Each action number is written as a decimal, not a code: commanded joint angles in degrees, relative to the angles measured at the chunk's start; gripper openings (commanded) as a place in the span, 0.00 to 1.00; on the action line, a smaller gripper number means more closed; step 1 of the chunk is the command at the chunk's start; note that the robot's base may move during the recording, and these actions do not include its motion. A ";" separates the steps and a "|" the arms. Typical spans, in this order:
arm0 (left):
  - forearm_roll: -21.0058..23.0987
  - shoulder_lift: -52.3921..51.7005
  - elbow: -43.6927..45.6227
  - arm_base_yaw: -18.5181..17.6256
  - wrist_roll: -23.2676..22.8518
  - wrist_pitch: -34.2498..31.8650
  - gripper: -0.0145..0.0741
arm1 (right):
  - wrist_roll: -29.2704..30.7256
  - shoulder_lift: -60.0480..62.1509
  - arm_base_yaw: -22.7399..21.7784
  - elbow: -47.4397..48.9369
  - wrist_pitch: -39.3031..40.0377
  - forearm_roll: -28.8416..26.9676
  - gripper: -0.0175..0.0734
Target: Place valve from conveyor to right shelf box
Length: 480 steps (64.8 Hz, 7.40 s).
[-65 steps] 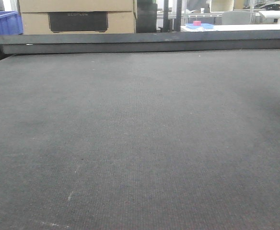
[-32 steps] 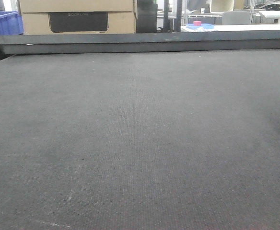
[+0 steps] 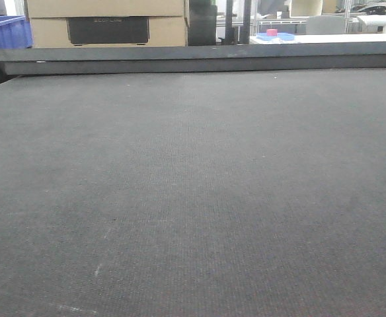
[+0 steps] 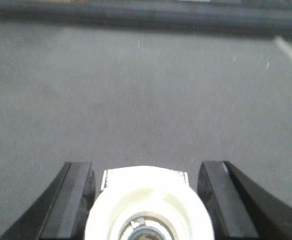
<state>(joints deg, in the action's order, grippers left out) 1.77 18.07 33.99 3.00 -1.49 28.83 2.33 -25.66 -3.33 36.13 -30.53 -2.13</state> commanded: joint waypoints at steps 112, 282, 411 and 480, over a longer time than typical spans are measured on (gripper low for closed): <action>0.34 -0.91 0.37 0.01 -0.07 -4.28 0.04 | 0.50 5.65 -0.09 0.42 4.43 0.29 0.02; 0.34 -0.91 0.37 0.01 -0.07 -4.28 0.04 | 0.50 5.65 -0.09 0.42 4.43 0.29 0.02; 0.34 -0.78 0.37 0.01 -0.07 -4.28 0.04 | 0.50 5.81 -0.09 0.42 4.43 0.29 0.02; 0.34 -0.78 0.37 0.01 -0.07 -4.28 0.04 | 0.50 5.81 -0.09 0.42 4.43 0.29 0.02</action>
<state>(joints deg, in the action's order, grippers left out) 1.77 17.49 33.80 3.00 -1.49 27.77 2.44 -20.18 -3.33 36.02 -30.61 -2.07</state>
